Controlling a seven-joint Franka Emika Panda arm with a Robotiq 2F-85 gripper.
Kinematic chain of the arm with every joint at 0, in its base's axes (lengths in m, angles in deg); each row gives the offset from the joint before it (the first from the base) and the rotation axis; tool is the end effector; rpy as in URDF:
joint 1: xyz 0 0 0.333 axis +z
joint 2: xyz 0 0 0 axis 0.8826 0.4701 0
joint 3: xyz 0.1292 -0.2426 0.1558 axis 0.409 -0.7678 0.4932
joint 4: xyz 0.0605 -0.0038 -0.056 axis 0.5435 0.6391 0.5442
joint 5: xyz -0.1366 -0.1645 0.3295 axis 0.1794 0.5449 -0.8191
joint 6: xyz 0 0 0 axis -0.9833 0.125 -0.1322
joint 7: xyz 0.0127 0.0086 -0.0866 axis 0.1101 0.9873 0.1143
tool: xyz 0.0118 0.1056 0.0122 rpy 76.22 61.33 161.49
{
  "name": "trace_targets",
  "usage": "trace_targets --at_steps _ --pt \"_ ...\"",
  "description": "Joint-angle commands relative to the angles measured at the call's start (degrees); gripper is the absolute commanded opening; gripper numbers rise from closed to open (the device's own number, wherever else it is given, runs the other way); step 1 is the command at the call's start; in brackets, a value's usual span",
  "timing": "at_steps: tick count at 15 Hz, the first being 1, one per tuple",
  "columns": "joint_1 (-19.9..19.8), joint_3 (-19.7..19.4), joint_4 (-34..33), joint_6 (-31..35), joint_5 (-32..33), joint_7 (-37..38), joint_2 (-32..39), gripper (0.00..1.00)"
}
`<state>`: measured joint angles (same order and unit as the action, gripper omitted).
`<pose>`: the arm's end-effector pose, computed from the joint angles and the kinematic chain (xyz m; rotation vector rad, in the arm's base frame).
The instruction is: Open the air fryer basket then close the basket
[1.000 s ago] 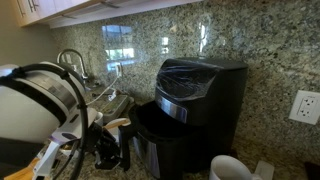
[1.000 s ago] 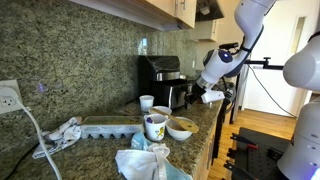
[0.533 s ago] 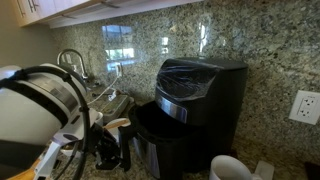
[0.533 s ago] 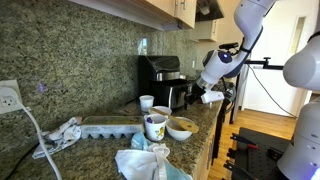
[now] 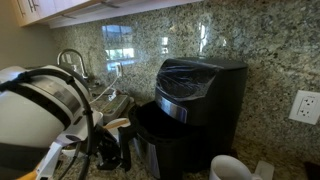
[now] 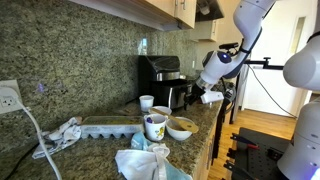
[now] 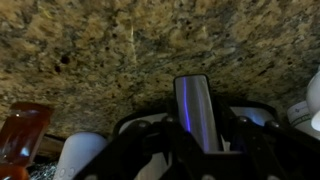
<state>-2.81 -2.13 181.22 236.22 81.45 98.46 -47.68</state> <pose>0.3894 -0.1402 0.2160 2.8127 -0.6670 0.8836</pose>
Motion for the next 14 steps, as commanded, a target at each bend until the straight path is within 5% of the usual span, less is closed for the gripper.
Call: trace_targets --at_steps 1,14 --pt "1.6 -1.1 -5.6 -1.7 -0.5 -2.5 8.3 0.16" --pt "6.6 -4.3 -13.6 -0.1 -5.2 -9.2 16.9 0.16"
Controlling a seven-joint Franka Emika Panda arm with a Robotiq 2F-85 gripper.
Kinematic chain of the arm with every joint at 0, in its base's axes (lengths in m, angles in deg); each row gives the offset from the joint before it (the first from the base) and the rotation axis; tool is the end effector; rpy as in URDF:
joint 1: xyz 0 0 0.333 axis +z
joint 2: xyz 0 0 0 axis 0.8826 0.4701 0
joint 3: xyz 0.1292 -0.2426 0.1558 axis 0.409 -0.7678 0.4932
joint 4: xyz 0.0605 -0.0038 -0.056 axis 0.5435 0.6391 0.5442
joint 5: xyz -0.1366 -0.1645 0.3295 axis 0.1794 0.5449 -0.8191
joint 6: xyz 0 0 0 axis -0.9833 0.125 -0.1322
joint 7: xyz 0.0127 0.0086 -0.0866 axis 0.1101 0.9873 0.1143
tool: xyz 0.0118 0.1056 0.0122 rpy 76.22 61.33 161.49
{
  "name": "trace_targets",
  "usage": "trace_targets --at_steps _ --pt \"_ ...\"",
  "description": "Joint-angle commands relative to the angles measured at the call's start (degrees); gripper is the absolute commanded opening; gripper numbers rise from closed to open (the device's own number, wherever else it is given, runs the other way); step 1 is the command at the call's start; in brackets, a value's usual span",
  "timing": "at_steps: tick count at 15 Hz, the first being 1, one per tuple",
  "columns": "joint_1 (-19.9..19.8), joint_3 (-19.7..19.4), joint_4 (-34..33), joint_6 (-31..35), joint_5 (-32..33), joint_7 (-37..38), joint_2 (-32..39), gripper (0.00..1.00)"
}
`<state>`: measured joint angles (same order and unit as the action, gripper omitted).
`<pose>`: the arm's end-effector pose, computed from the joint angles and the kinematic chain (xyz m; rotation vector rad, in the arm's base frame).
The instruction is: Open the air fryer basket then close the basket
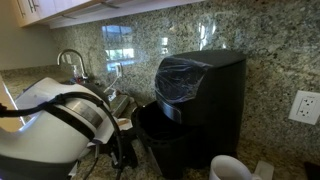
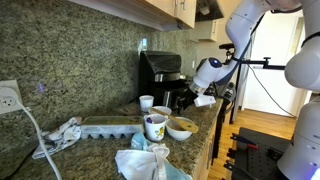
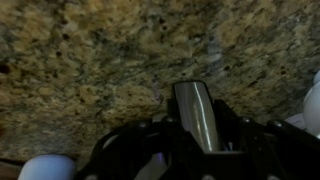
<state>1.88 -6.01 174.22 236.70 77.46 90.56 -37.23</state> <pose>0.4250 -0.1409 0.1870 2.9057 -0.6293 0.8558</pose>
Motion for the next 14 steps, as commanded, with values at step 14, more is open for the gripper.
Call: trace_targets --at_steps 14 --pt "1.7 -1.2 -3.4 2.5 -5.9 -4.0 -0.2 0.16"
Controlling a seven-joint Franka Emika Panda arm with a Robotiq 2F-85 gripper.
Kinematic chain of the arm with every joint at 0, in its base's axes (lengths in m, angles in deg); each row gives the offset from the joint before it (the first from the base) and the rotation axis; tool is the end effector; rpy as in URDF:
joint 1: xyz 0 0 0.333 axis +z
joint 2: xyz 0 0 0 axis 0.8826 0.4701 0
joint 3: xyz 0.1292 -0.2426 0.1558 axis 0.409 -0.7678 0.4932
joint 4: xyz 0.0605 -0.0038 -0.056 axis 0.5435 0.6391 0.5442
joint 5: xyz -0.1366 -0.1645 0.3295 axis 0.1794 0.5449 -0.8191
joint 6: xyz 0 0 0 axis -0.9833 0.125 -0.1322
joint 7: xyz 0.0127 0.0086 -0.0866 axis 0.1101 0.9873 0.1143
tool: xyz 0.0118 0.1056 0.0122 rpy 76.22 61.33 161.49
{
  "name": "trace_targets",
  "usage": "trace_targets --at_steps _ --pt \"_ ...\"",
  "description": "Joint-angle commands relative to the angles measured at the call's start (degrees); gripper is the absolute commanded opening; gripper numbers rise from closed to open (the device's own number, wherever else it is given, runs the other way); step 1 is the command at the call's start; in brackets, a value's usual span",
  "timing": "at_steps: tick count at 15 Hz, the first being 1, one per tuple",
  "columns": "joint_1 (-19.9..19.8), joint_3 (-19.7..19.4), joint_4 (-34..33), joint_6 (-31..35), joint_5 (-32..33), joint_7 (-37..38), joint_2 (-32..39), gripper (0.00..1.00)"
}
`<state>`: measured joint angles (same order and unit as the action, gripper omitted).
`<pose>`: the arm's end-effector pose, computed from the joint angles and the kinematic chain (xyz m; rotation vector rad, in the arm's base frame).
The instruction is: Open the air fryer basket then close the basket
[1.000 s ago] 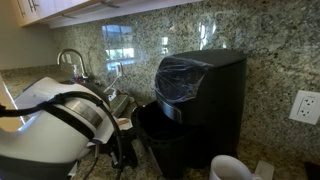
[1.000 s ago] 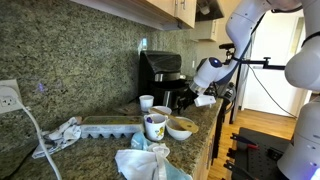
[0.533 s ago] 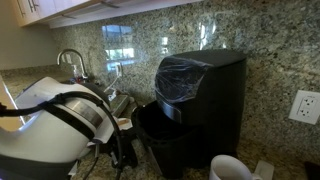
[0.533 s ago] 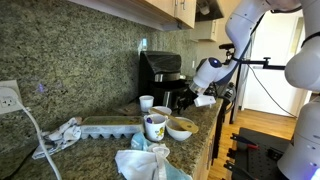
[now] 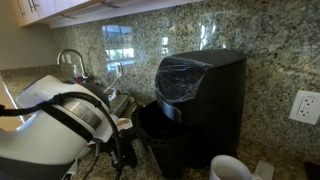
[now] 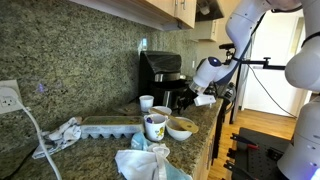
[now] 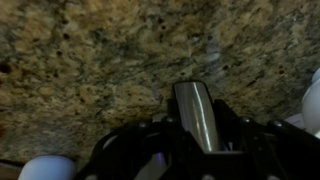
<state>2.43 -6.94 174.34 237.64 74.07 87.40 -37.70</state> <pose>0.4263 -0.1412 0.1903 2.9128 -0.6345 0.8383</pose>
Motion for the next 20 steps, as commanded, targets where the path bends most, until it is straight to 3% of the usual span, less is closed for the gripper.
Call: trace_targets --at_steps 1,20 --pt "1.0 -0.2 -3.2 1.7 -3.1 -1.2 -0.1 0.16" --pt "0.1 1.4 -3.7 2.7 -5.7 -0.9 -6.3 0.16"
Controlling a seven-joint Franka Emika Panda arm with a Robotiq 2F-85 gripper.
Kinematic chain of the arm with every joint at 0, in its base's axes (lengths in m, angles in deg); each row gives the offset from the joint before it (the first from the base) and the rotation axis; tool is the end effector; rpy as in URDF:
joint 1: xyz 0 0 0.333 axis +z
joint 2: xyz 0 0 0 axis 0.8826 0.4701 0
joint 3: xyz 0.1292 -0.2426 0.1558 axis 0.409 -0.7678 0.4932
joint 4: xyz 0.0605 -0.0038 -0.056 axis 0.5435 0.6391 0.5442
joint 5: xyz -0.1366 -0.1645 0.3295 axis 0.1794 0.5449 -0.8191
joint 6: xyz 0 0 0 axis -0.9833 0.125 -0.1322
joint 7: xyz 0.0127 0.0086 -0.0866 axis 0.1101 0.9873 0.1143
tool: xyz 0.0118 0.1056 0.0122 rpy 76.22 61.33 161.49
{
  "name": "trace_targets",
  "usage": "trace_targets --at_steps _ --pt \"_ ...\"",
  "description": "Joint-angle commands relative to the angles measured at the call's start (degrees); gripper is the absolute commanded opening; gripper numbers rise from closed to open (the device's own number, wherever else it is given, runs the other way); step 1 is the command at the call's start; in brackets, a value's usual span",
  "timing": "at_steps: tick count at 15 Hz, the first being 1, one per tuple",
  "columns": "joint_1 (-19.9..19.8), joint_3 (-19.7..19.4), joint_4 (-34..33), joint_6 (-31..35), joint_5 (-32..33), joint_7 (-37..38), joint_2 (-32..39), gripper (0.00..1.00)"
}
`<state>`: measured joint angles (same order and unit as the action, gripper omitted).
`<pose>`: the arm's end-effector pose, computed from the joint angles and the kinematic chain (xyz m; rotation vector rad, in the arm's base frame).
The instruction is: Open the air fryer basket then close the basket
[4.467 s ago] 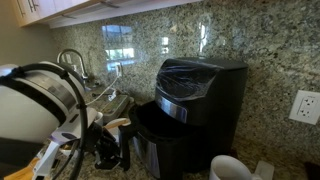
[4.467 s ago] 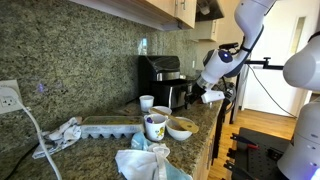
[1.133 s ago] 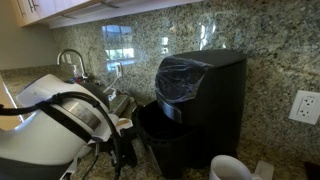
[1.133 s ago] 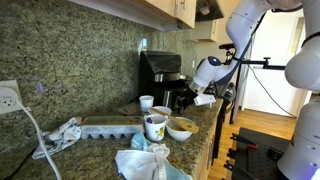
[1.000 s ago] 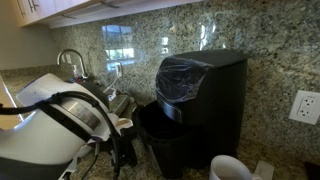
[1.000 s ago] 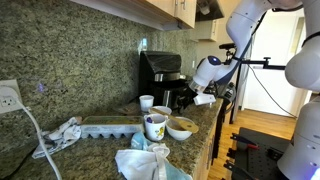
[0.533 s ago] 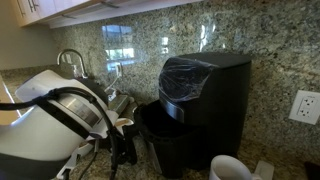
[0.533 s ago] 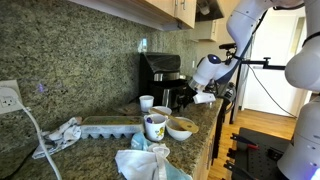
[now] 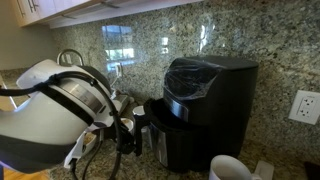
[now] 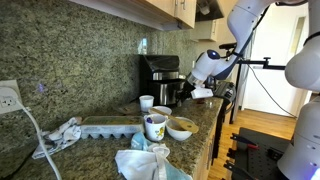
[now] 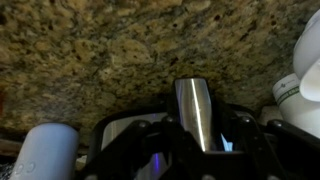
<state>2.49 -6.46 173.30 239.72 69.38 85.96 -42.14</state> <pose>0.4427 -0.1445 0.2278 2.8721 -0.6650 0.9201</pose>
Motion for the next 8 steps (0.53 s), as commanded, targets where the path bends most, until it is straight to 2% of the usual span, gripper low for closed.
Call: trace_targets --at_steps 1,8 --pt "0.0 1.1 -3.2 0.5 -1.0 0.7 -1.8 0.16" --pt "-0.6 1.8 -4.5 -0.3 0.5 1.6 -0.3 0.16"
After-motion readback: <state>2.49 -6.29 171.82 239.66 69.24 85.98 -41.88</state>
